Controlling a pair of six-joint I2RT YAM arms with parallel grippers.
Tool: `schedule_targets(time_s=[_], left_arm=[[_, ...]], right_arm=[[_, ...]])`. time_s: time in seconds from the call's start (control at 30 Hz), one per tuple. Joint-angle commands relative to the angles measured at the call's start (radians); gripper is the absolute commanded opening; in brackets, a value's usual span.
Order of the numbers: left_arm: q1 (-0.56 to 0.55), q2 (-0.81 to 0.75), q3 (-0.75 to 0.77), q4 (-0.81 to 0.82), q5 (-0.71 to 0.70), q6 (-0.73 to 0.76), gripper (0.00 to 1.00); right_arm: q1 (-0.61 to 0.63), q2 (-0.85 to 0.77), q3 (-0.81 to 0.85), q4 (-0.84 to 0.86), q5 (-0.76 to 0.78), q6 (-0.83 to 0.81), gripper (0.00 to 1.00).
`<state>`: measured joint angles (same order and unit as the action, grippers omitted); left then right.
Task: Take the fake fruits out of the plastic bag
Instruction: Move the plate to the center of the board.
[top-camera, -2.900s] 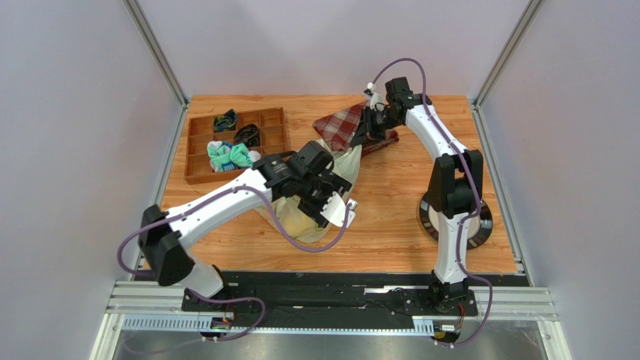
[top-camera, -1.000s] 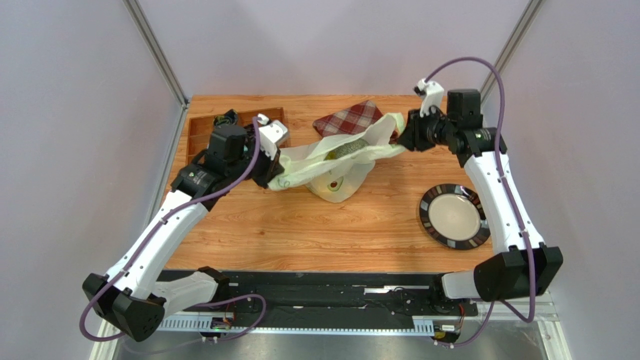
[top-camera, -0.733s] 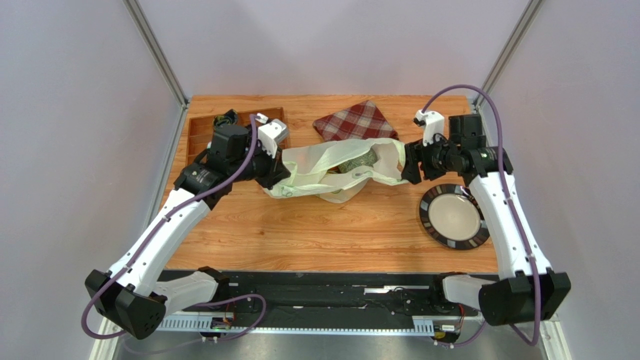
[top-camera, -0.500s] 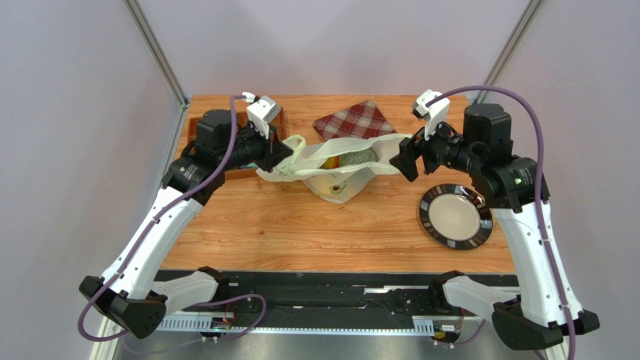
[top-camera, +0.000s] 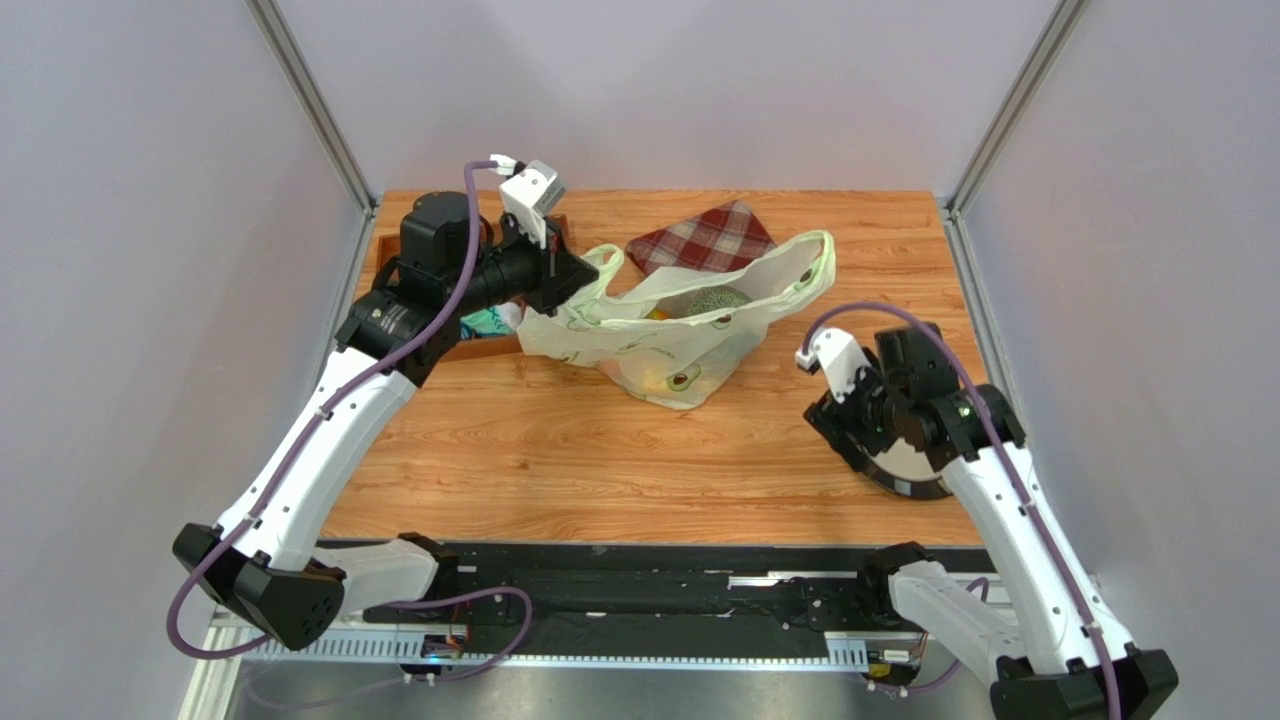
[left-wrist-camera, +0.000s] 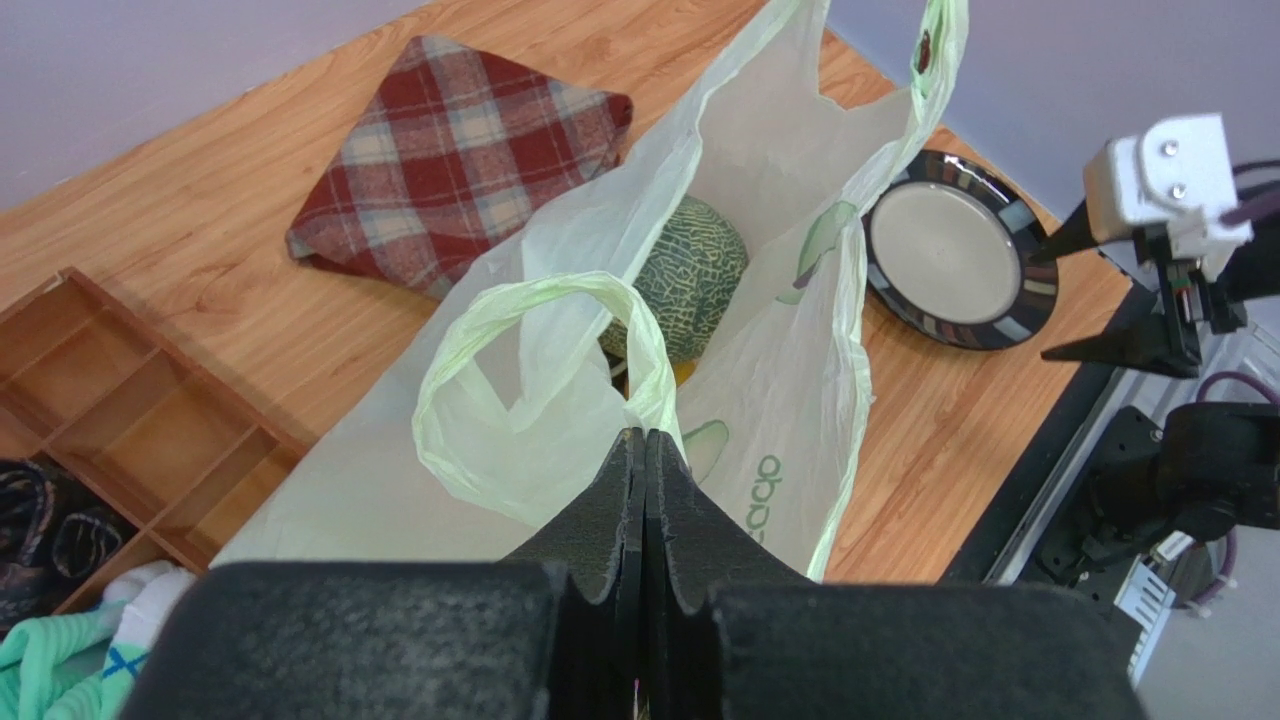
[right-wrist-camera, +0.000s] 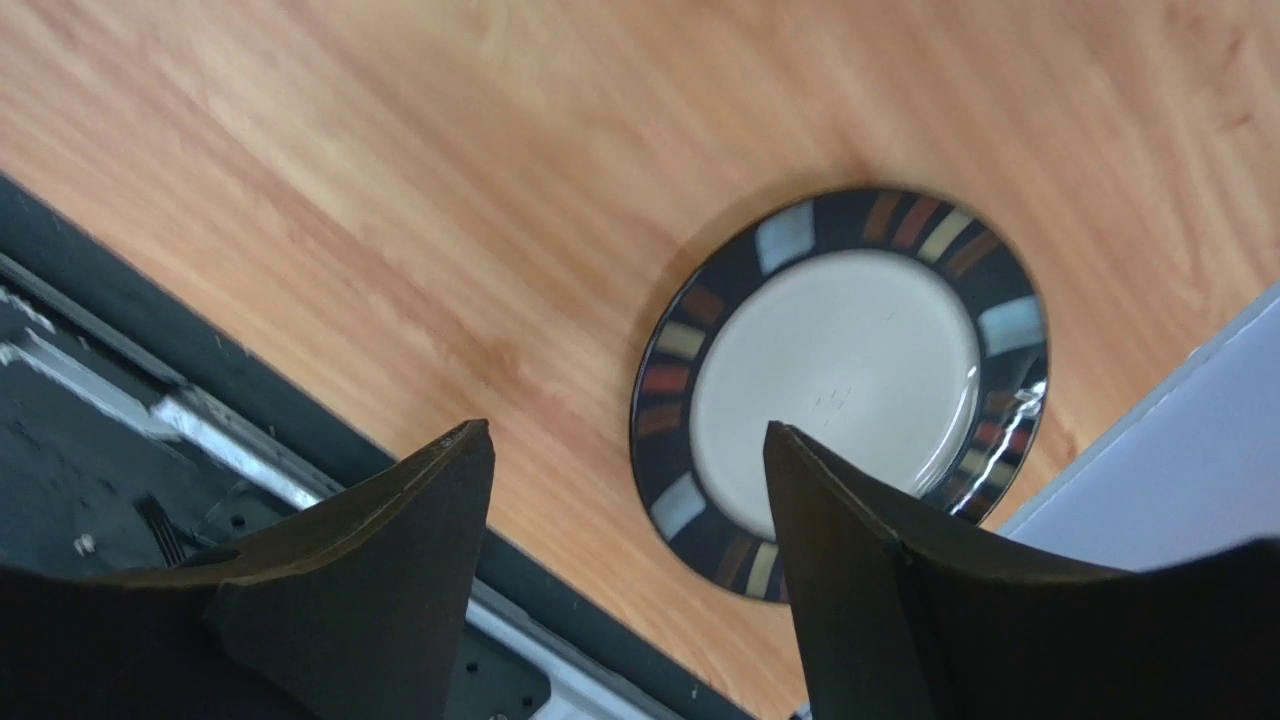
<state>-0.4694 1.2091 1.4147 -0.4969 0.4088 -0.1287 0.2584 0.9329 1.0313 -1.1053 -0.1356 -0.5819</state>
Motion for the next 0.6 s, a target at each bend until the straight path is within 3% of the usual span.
schedule_targets(time_s=[0.0,0.17,0.4,0.57], left_arm=[[0.002,-0.003,0.027,0.037,-0.005,0.011,0.0],[0.002,0.001,0.024,0.031,-0.001,0.02,0.0],[0.002,-0.01,0.013,0.021,-0.01,0.046,0.0],[0.002,-0.02,0.01,0.02,-0.01,0.06,0.0]], right_arm=[[-0.001,-0.051,-0.147,0.074,0.126,-0.096,0.73],[0.001,0.036,-0.281,0.279,0.134,-0.118,0.74],[0.004,0.217,-0.388,0.508,0.341,-0.162,0.7],[0.05,0.285,-0.476,0.63,0.448,-0.214,0.57]])
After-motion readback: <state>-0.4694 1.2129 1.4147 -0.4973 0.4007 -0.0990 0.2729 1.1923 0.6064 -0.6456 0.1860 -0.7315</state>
